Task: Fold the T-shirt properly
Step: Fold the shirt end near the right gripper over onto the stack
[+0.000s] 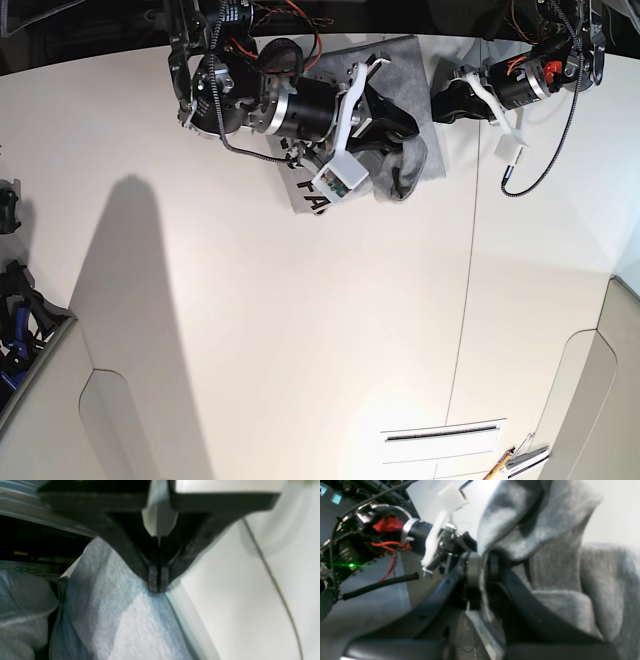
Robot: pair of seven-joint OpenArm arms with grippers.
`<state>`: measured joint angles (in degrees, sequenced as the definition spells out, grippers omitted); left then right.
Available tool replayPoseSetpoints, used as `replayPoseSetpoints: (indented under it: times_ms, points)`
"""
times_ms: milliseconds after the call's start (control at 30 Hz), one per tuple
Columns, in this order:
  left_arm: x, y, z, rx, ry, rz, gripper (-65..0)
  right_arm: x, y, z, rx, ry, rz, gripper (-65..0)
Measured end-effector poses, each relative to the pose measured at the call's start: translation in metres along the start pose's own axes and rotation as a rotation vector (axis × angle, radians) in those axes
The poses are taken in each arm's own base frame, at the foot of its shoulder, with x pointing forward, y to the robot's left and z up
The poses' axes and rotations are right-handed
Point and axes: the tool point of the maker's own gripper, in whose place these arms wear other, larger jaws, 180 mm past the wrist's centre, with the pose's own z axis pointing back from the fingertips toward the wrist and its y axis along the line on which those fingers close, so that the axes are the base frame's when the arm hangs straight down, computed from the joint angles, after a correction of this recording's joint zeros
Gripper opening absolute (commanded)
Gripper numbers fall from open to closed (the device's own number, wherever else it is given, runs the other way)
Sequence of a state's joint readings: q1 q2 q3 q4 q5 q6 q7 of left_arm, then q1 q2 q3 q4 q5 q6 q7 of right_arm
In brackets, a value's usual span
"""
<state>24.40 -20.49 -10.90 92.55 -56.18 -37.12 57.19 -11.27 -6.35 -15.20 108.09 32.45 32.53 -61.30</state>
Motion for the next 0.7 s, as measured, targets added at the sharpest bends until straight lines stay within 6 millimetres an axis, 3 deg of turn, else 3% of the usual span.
replayPoseSetpoints:
  times_ms: [100,167,233,433,700]
  points:
    - [0.0,0.0,0.0,0.0,0.0,0.0,-65.0,0.0,0.003,-0.002,0.009,0.002,0.005,-64.3]
    - [0.0,0.0,0.0,0.0,-0.001,0.0,-65.0,0.0,0.004,-0.001,0.013,0.0,0.003,-51.4]
    - [0.0,0.0,0.0,-0.001,0.0,0.0,-65.0,0.005,0.01,-0.001,0.051,-0.027,-0.015,-43.7]
    - [0.0,0.0,0.0,0.0,-0.001,0.0,-65.0,0.031,0.043,0.005,0.236,-0.159,-0.089,-42.9]
    - [0.0,0.0,0.0,-0.001,-0.001,0.0,-65.0,0.046,0.05,0.003,0.266,-0.194,-0.073,-42.9]
